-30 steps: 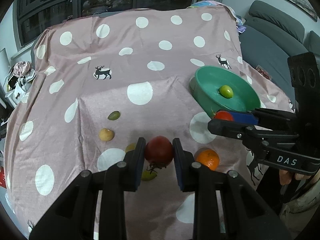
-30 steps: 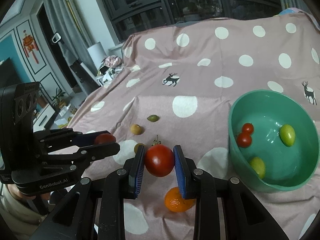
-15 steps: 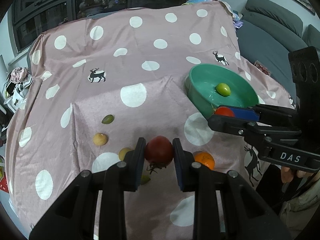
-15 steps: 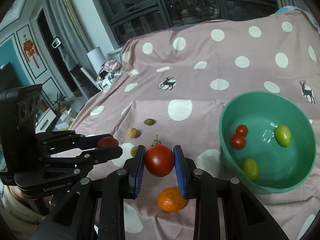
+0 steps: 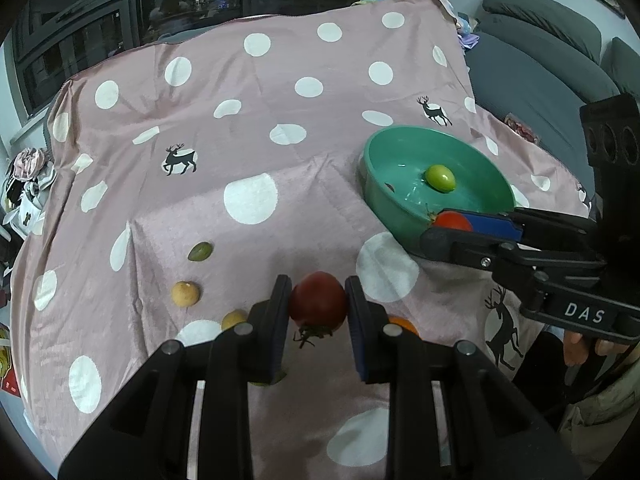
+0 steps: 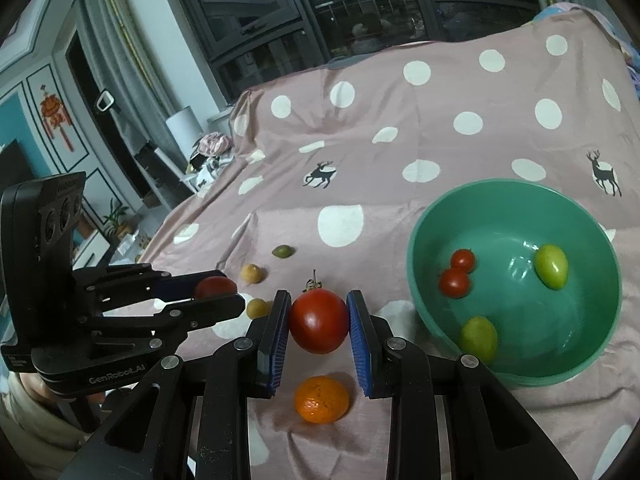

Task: Organize fruits
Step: 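Carry both held red tomatoes over the green bowl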

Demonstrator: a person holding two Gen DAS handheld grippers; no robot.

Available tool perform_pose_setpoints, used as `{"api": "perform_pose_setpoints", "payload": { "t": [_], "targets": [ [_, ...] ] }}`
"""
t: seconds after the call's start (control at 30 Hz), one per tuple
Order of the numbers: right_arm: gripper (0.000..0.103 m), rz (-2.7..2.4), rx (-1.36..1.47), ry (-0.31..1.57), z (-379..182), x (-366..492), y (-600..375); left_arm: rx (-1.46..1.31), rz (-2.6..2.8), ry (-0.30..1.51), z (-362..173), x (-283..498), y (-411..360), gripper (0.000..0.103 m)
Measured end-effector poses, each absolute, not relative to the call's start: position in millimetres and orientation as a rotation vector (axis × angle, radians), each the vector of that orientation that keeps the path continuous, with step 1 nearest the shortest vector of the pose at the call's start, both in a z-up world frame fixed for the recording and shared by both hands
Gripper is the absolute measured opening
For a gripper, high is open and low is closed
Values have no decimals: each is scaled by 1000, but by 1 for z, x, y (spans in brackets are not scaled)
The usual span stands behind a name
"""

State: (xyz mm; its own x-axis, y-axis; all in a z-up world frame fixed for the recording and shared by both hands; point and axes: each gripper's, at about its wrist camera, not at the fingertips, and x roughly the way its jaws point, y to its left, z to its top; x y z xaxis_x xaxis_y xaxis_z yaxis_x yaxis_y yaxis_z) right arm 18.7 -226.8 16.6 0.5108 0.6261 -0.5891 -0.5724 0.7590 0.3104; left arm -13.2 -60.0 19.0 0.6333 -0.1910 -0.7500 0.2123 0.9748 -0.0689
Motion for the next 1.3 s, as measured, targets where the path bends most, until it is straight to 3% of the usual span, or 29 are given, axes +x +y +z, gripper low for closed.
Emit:
{"api": "perform_pose_setpoints", "payload": {
  "t": [1.3],
  "targets": [
    [31,545,195,734,3,42,-306,133,-387,823,24,44,-142,27]
  ]
}}
